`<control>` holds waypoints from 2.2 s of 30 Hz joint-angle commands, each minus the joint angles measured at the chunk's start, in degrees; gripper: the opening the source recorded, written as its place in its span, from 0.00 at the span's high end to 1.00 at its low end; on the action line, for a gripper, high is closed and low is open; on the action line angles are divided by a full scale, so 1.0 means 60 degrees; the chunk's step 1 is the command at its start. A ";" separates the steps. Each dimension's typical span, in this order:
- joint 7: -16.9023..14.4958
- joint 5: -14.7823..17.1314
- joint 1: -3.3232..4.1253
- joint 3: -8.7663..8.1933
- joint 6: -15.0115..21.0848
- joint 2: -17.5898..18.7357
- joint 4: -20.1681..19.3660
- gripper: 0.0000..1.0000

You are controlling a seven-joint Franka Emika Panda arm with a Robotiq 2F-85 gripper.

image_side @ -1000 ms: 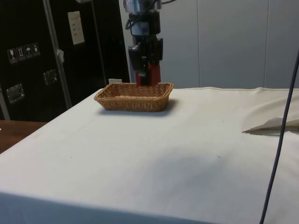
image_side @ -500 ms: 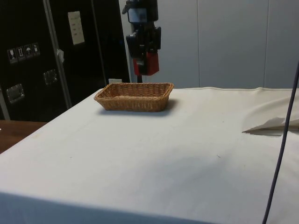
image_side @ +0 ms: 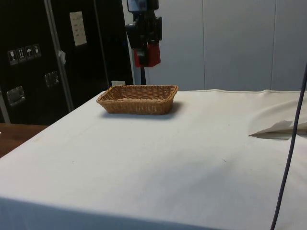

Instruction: Pick up the cube and place it into the basket.

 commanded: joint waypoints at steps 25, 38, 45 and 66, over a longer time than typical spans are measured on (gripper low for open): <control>-0.0754 0.0411 -0.0229 -0.0296 -0.0649 0.0449 0.0964 0.99; -0.1346 0.0688 -0.0325 -0.0659 -0.0898 0.0821 0.1566 0.99; -0.1633 0.0850 -0.0372 -0.0840 -0.1012 0.1003 0.1833 0.99; -0.2301 0.1203 -0.0458 -0.1280 -0.1270 0.1557 0.2588 0.99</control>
